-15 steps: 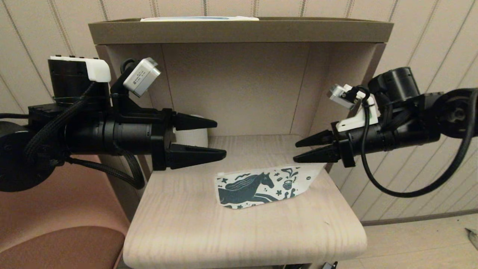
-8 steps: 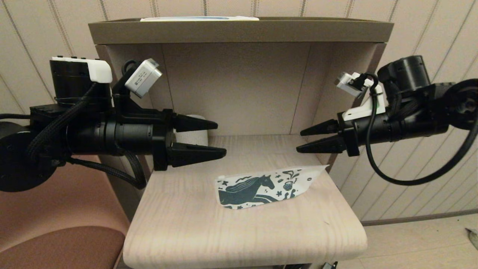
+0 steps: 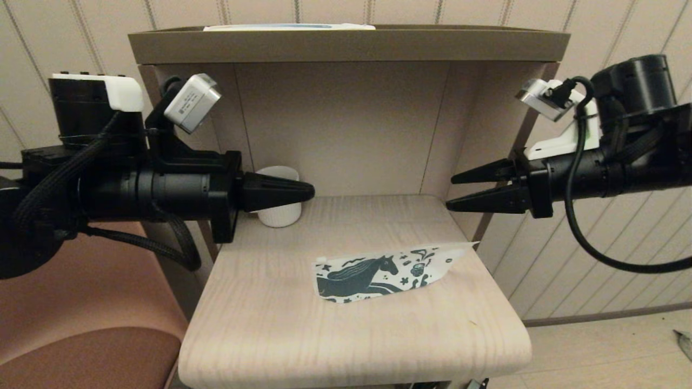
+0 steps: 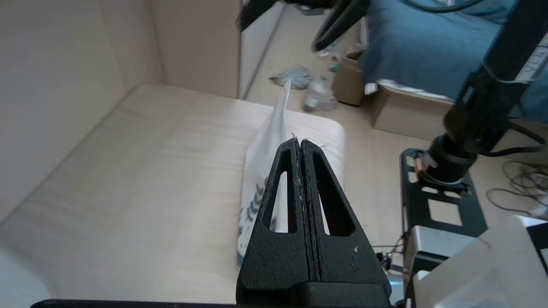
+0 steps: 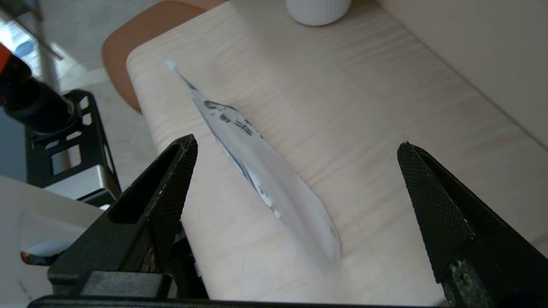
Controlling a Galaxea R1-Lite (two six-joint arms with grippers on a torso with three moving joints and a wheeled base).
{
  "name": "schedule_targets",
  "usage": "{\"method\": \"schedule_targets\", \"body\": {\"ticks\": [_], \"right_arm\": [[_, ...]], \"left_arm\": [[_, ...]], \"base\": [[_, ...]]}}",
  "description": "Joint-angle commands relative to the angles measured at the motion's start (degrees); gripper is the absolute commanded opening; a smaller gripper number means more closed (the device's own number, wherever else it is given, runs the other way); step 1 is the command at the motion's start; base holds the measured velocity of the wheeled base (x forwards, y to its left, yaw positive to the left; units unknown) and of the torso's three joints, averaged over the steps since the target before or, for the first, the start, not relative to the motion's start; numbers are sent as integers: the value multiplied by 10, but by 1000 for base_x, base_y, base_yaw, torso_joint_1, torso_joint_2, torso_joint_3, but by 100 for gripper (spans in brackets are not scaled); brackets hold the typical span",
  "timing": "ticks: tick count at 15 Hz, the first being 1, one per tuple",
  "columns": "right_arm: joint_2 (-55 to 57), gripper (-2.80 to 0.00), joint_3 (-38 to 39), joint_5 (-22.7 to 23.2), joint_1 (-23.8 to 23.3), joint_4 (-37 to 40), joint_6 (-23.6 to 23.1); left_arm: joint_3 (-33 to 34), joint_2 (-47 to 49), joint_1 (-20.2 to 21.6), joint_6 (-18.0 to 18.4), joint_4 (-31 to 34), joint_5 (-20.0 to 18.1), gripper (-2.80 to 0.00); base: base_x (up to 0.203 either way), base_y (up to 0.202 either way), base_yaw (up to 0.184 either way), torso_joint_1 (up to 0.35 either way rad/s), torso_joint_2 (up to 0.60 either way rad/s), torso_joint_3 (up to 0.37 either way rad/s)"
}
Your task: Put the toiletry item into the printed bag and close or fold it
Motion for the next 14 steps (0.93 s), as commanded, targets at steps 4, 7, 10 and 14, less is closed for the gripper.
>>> {"method": "schedule_targets", "body": {"ticks": [4, 7, 10, 14], "right_arm": [[-68, -280, 33, -11, -24, 3, 1], [-117, 0, 55, -13, -28, 11, 3], [-191, 0, 82, -13, -68, 28, 7], [-286, 0, 98, -14, -124, 101, 10]], "left_arm": [[25, -86, 42, -3, 29, 29, -280], [25, -166, 68, -6, 98, 44, -280], [33, -258, 88, -8, 174, 85, -280], [47, -366, 96, -10, 281, 124, -280]], "base": [[0, 0, 0, 0, 0, 0], [0, 0, 0, 0, 0, 0], [0, 0, 0, 0, 0, 0], [0, 0, 0, 0, 0, 0]]}}
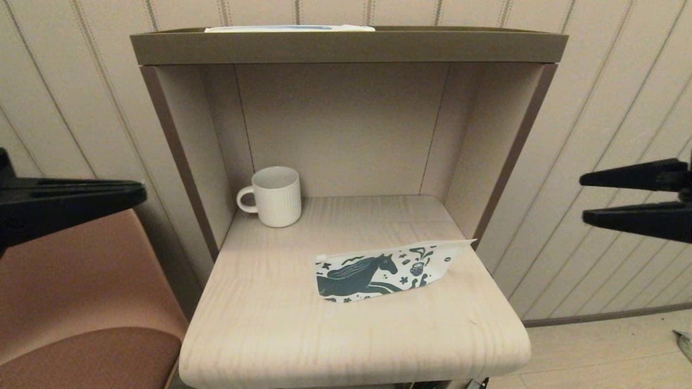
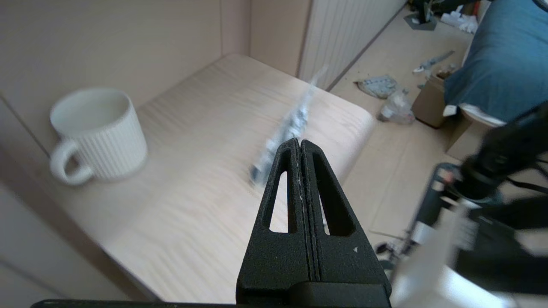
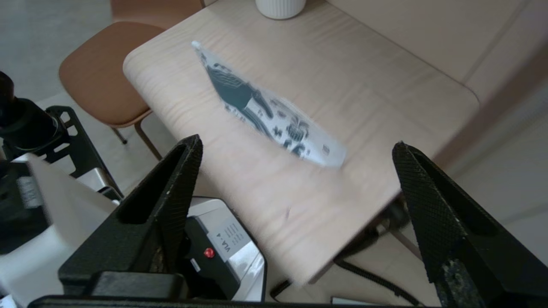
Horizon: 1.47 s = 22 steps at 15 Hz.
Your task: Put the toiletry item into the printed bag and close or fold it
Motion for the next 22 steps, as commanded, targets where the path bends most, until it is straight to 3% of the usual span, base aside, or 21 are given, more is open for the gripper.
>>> {"method": "schedule_targets", "body": {"ticks": [1, 6, 9, 11, 12, 15, 18, 22], "right_arm": [[-63, 0, 16, 3, -14, 8, -1], [-153, 0, 50, -7, -43, 63, 22], [-171, 0, 59, -21, -52, 62, 30], [-178, 0, 57, -24, -54, 62, 59], [-185, -280, 61, -28, -57, 61, 72], [-197, -280, 62, -31, -60, 61, 82], [-211, -280, 57, -44, -61, 61, 101], [-240, -280, 56, -73, -60, 62, 138]], "left_arm": [[6, -74, 1, -5, 27, 2, -280], [8, -189, 2, -38, 148, 99, -280], [10, -223, 2, -39, 184, 114, -280], [11, -233, 2, -40, 191, 121, -280], [10, -240, 2, -40, 203, 130, -280], [9, -259, 2, -59, 218, 163, -280], [-4, -278, 3, -87, 255, 244, -280], [-7, -322, 30, -112, 307, 318, -280]], "base": [[0, 0, 0, 0, 0, 0], [0, 0, 0, 0, 0, 0], [0, 0, 0, 0, 0, 0], [0, 0, 0, 0, 0, 0], [0, 0, 0, 0, 0, 0], [0, 0, 0, 0, 0, 0], [0, 0, 0, 0, 0, 0], [0, 0, 0, 0, 0, 0]]}}
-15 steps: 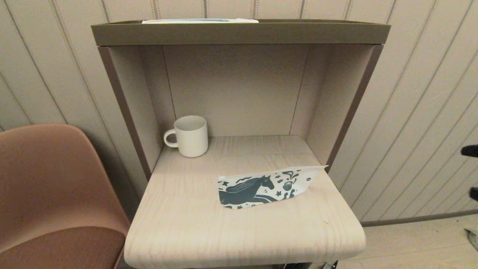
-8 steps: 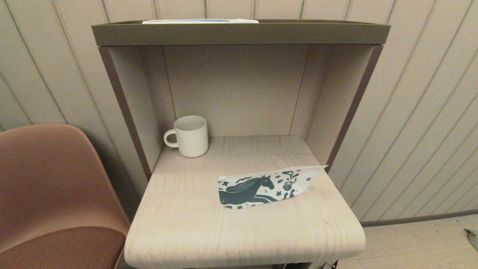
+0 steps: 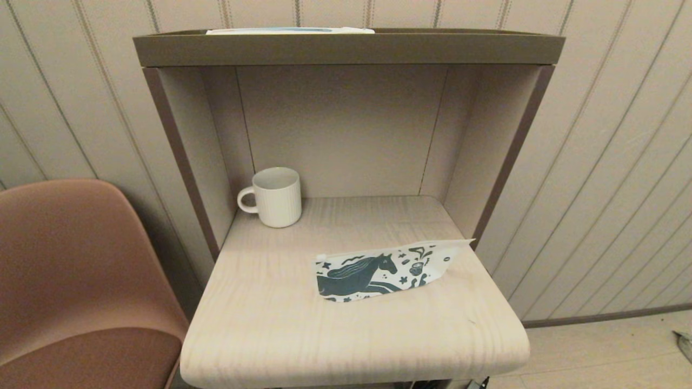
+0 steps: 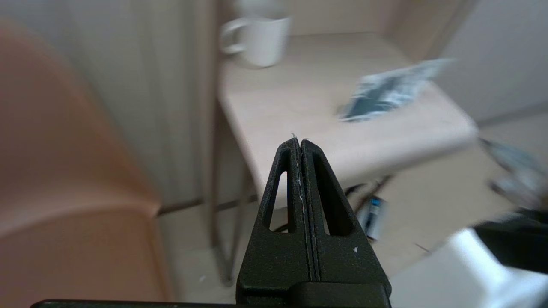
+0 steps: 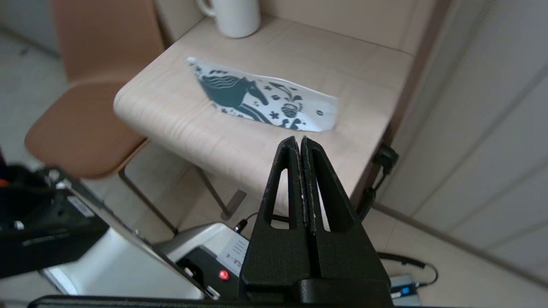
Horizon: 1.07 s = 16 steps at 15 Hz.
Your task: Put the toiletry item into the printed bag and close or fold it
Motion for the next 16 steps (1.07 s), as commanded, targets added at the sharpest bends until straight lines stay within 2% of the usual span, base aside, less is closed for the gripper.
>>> {"method": "schedule_targets", "body": {"ticks": [1, 4, 6, 9, 12, 14, 16], "right_arm": [[-22, -280, 3, -12, -1, 4, 14], [-92, -280, 60, -120, -12, 3, 35], [-166, -280, 121, -178, -12, 1, 35], [-278, -280, 249, -217, -11, 0, 34], [-299, -280, 365, -234, -13, -33, 25], [-300, -280, 472, -239, -14, -141, 4], [-301, -280, 588, -243, -13, -282, -20]], "left_arm": [[-2, -27, 30, -2, 14, 9, -280], [11, -96, 113, -1, 55, 21, -280], [53, -137, 126, 1, 66, 25, -280], [156, -173, 133, 2, 48, 50, -280], [290, -197, 134, 13, -51, 69, -280], [386, -213, 134, 58, -139, 74, -280], [466, -238, 133, 109, -205, 68, -280]], "base": [[0, 0, 0, 0, 0, 0], [0, 0, 0, 0, 0, 0], [0, 0, 0, 0, 0, 0], [0, 0, 0, 0, 0, 0], [0, 0, 0, 0, 0, 0], [0, 0, 0, 0, 0, 0], [0, 0, 0, 0, 0, 0]]}}
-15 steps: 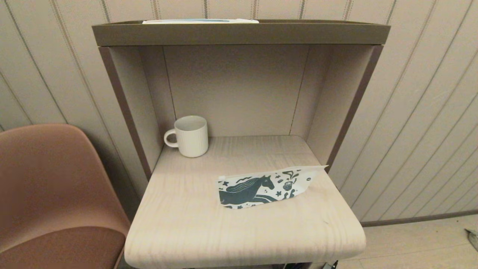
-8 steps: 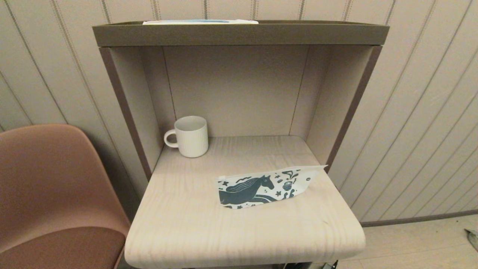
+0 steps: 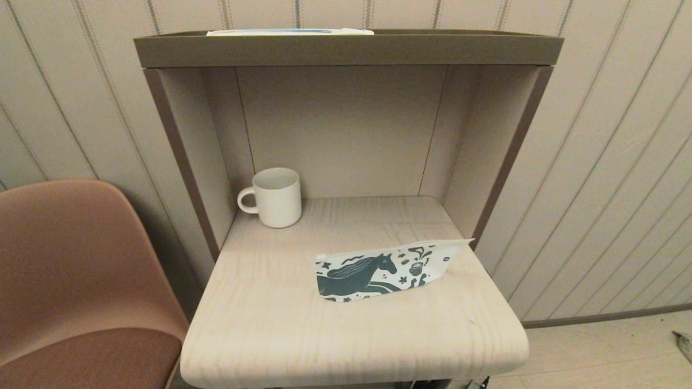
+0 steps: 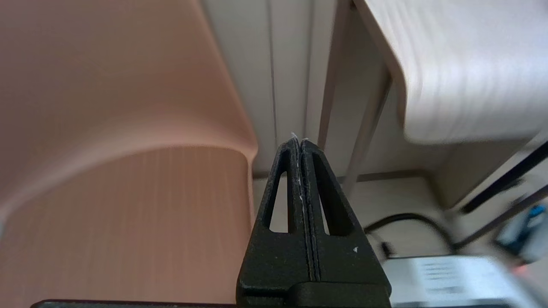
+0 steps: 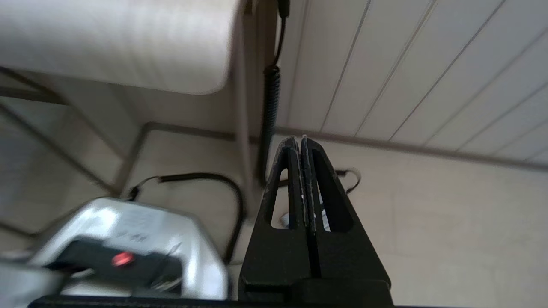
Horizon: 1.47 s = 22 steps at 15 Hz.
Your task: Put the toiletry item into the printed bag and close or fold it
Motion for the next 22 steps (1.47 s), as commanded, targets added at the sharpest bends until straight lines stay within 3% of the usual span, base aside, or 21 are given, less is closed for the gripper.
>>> {"method": "schedule_targets", "body": {"ticks": [1, 3, 6, 7, 10, 12, 13, 15, 18, 20, 22], "right_arm": [[-4, -280, 83, 1, 1, -124, -7], [-6, -280, 104, 2, 0, -177, -9], [-6, -280, 104, -7, 0, -281, -15], [-6, -280, 104, -3, 4, -265, -16], [-27, -280, 104, -6, 79, -222, -14], [-103, -280, 104, -19, 83, -192, 1], [-137, -280, 101, -41, 84, -157, 14], [-156, -280, 103, -154, 85, -124, 27], [-156, -280, 104, -166, 85, -175, 58], [-156, -280, 104, -168, 85, -176, 60], [-156, -280, 104, -168, 85, -176, 60]], "left_arm": [[59, -36, -1, 27, -29, -10, -280], [68, -58, -2, 41, -40, -20, -280], [83, -70, -2, 62, -44, 6, -280], [83, -70, -2, 62, -44, 6, -280], [84, -70, -2, 61, -44, 8, -280], [85, -70, -2, 60, -44, 9, -280], [86, -70, -2, 58, -44, 11, -280], [86, -70, -2, 48, -44, 12, -280], [86, -70, -2, 39, -44, 16, -280], [86, -70, -2, 14, -44, 27, -280], [85, -70, -2, -36, -45, 44, -280]], "base": [[0, 0, 0, 0, 0, 0], [0, 0, 0, 0, 0, 0], [0, 0, 0, 0, 0, 0], [0, 0, 0, 0, 0, 0], [0, 0, 0, 0, 0, 0], [0, 0, 0, 0, 0, 0], [0, 0, 0, 0, 0, 0], [0, 0, 0, 0, 0, 0], [0, 0, 0, 0, 0, 0], [0, 0, 0, 0, 0, 0], [0, 0, 0, 0, 0, 0]]}}
